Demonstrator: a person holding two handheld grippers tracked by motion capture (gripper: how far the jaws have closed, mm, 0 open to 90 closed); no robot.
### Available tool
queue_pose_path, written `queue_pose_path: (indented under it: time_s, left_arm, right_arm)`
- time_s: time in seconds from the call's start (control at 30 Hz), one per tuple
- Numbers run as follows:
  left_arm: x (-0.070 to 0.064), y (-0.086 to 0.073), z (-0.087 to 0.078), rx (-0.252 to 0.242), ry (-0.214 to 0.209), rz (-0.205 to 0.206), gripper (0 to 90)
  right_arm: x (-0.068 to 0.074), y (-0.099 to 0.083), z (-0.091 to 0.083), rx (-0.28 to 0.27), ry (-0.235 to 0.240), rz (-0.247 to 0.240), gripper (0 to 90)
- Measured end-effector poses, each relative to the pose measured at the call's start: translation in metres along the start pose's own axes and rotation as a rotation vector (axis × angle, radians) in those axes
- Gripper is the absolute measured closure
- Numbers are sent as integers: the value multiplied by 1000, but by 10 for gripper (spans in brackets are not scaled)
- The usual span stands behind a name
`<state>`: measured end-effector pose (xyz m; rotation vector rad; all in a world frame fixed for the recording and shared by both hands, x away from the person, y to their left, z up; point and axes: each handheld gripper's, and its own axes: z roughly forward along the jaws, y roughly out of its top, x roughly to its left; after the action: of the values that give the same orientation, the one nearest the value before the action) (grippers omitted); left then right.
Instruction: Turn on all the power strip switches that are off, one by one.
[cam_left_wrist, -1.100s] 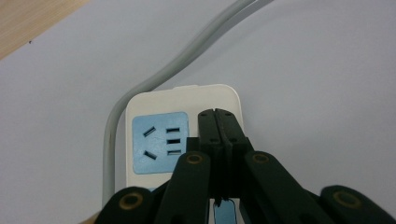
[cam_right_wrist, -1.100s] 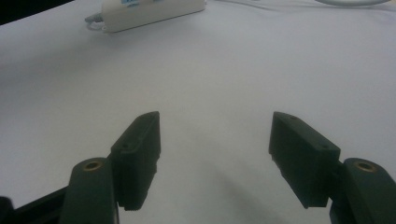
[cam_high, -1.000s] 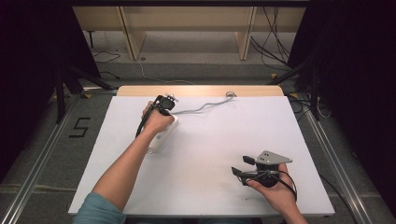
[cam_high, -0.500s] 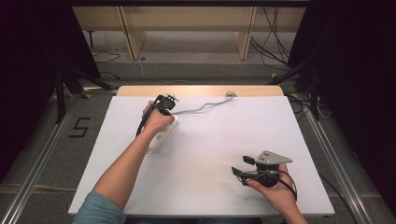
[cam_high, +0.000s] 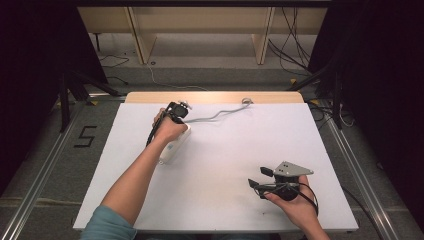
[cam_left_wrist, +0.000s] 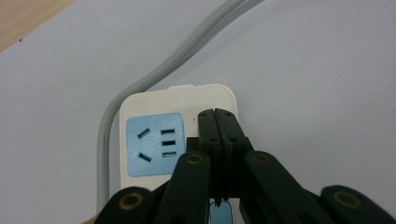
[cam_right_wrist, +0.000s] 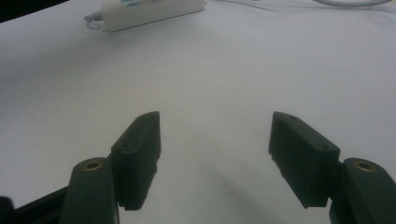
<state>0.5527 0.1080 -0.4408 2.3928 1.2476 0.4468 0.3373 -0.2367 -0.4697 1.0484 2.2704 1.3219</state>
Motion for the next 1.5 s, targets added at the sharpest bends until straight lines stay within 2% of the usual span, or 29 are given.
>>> queue_pose_path:
  time_s: [0.53,0.63,0.83,1.07,1.23,1.47,1.5]
  left_arm:
    - [-2,2,2,28,11,6,898]
    - [-1,2,2,31,2,2,898]
    - [0,0,0,7,-1,-8,896]
    - [-1,-2,-9,-41,20,8,896]
    - [3,-3,-15,-45,21,2,895]
    - [5,-8,-20,-56,1,-13,894]
    - [6,-8,-22,-53,1,-4,893]
  right_arm:
    - [1,0,1,3,4,-7,352]
    - [1,0,1,5,3,-6,352]
    - [0,0,1,2,2,-1,352]
    - [0,0,0,2,-1,1,352]
    - [0,0,0,3,1,-4,352]
    - [0,0,0,1,-3,-4,352]
    - [-1,0,0,0,-3,-4,352]
